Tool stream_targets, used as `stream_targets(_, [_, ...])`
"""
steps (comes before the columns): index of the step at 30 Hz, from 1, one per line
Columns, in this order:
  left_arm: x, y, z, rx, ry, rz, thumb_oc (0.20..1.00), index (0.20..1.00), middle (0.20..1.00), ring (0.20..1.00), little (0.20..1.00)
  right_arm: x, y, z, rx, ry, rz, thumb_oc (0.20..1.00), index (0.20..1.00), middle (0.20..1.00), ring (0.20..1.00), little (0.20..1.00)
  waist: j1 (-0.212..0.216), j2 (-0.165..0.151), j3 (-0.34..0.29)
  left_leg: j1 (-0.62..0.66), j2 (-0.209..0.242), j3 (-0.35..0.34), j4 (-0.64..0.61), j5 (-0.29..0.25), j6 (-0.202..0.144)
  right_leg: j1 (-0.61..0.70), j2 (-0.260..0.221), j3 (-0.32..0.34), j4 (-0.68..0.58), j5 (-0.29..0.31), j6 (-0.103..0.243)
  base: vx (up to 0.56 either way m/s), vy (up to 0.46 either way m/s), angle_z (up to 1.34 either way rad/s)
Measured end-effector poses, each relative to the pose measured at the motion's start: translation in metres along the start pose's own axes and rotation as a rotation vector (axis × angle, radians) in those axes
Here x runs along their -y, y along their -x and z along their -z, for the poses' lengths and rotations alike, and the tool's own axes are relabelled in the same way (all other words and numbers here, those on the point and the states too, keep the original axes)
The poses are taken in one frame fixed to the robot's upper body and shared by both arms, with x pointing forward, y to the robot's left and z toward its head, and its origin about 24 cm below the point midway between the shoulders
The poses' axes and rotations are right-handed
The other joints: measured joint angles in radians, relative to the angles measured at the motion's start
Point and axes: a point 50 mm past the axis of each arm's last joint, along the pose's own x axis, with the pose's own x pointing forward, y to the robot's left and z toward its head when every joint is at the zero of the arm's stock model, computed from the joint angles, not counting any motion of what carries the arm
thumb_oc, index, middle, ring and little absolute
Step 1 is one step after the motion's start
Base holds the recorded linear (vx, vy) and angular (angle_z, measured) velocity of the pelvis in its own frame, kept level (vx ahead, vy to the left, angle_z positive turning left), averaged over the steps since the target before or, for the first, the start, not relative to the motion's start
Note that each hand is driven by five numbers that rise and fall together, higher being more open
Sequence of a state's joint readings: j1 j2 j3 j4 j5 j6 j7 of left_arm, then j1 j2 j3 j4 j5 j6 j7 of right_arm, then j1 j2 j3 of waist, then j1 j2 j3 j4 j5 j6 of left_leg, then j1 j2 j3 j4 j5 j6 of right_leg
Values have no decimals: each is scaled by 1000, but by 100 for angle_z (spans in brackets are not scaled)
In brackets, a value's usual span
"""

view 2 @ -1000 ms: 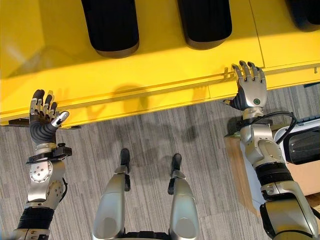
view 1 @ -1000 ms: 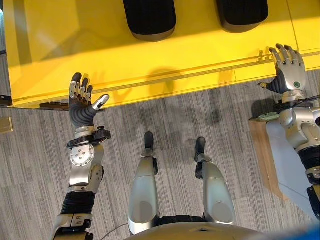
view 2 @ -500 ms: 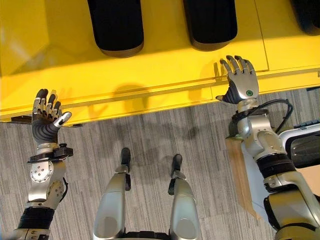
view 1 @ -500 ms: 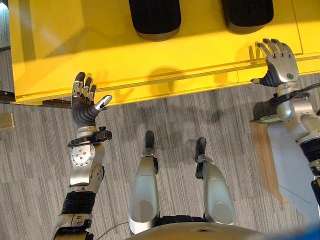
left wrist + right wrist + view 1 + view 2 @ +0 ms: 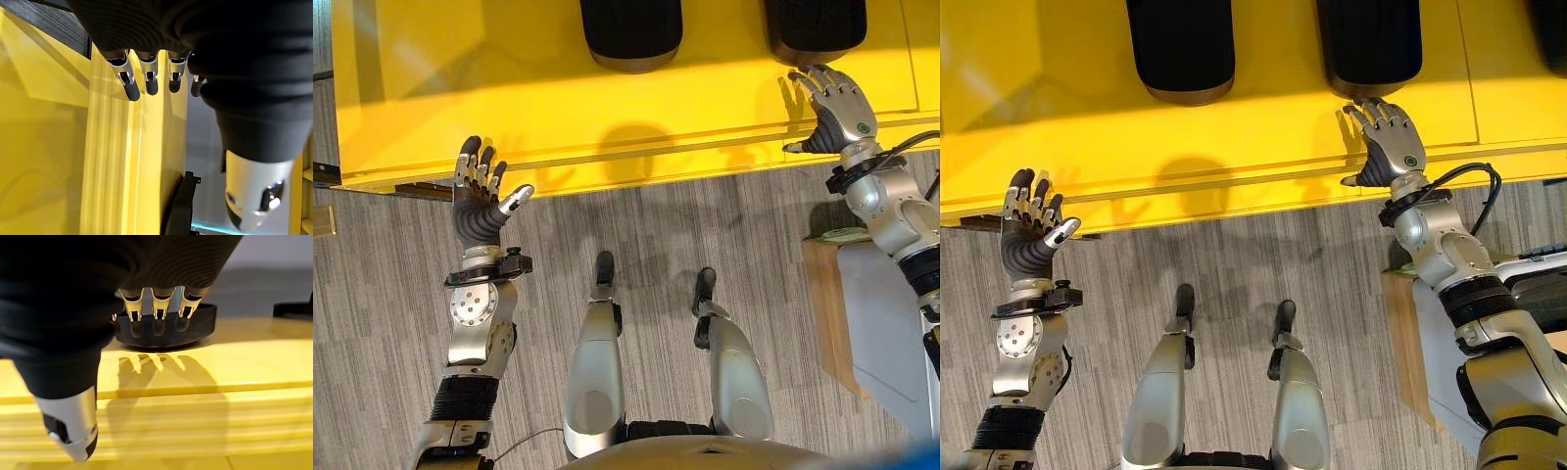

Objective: Move parts from the plastic box to the shelf.

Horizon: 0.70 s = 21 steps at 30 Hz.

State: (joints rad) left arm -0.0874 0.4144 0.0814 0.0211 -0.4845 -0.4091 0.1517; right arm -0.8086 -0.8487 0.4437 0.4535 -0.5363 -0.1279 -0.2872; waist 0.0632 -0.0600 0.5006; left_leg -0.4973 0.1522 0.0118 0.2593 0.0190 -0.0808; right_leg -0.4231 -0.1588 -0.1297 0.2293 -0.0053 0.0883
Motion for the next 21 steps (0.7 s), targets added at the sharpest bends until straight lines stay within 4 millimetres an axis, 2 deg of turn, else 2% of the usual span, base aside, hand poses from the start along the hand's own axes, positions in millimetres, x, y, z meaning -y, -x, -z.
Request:
stream_targets(13, [-3,3,2,-17,3,-3,1000,1000,1000,1000,1000,3,-2,4,6,-3,-45,1000,1000,1000,1000,1000,8,-4,2,-10,-1,1,5,4,0,-22,-3,5,25,-4,-2,0,0,0])
stream_targets(17, [-3,3,2,-17,2,-3,1000,1000,1000,1000,1000,12,-11,9,-11,28,-35,1000,1000,1000,1000,1000,9,-4,2,-11,-1,2,4,4,0,-24,-3,5,25,-5,-2,0,0,0])
stream_targets(21, [-4,3,1,-16,-2,1,1000,1000,1000,1000,1000,16,-11,17,-28,65,-48,1000,1000,1000,1000,1000,12,-4,2,-13,-1,2,3,4,0,-26,-3,5,25,-5,-3,0,0,0])
